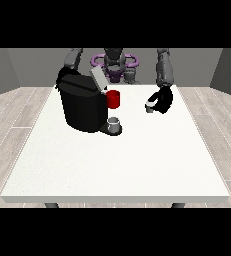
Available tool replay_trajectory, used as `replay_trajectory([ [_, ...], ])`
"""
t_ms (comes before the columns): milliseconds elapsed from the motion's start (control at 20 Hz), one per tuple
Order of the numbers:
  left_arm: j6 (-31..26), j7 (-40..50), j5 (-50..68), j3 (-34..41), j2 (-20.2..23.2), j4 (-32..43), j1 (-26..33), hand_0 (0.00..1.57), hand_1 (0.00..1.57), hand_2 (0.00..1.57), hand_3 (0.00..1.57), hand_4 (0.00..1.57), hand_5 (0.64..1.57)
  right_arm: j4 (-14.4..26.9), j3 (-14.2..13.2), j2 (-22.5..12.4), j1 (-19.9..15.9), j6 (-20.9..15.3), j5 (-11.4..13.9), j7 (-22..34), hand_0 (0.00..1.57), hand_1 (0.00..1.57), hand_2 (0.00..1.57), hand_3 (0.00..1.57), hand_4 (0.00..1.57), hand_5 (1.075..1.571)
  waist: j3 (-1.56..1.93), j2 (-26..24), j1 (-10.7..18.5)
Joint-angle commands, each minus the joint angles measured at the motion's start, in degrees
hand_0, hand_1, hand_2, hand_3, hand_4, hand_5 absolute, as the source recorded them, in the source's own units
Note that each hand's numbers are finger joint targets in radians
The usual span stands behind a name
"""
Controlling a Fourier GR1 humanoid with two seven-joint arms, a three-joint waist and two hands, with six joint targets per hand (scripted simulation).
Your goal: Insert the coffee pod into the coffee machine and close the lid
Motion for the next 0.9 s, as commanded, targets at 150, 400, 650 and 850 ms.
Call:
replay_trajectory([
  [150,-8.2,-2.1,1.1,-1.0,-0.7,-3.3,-3.0,1.40,1.40,1.42,1.36,0.60,1.571,3.7,-0.8,0.1,1.2,-0.1,-0.5,0.4,0.00,0.00,0.00,0.00,0.50,1.571,-0.06,-5.1,1.7],
  [400,-11.7,2.1,0.6,-1.5,-1.4,-6.9,-10.1,1.24,1.24,1.33,1.32,0.53,1.571,8.9,-2.8,-1.1,-3.8,0.0,-0.8,-2.4,0.00,0.00,0.00,0.00,0.51,1.571,-0.04,-3.4,2.6],
  [650,-13.4,2.1,0.5,-0.2,0.8,-7.6,-13.6,1.25,1.25,1.33,1.29,0.56,1.571,8.4,-2.1,-1.7,-2.8,3.9,-2.3,-3.9,0.00,0.00,0.00,0.00,0.49,1.571,-0.05,-2.8,0.0],
  [850,-16.6,3.1,1.6,2.2,3.4,-6.1,-16.7,1.25,1.25,1.33,1.29,0.56,1.571,5.0,1.0,0.8,-2.7,1.0,0.1,-1.7,0.00,0.00,0.00,0.00,0.48,1.571,-0.07,-3.4,-2.5],
])
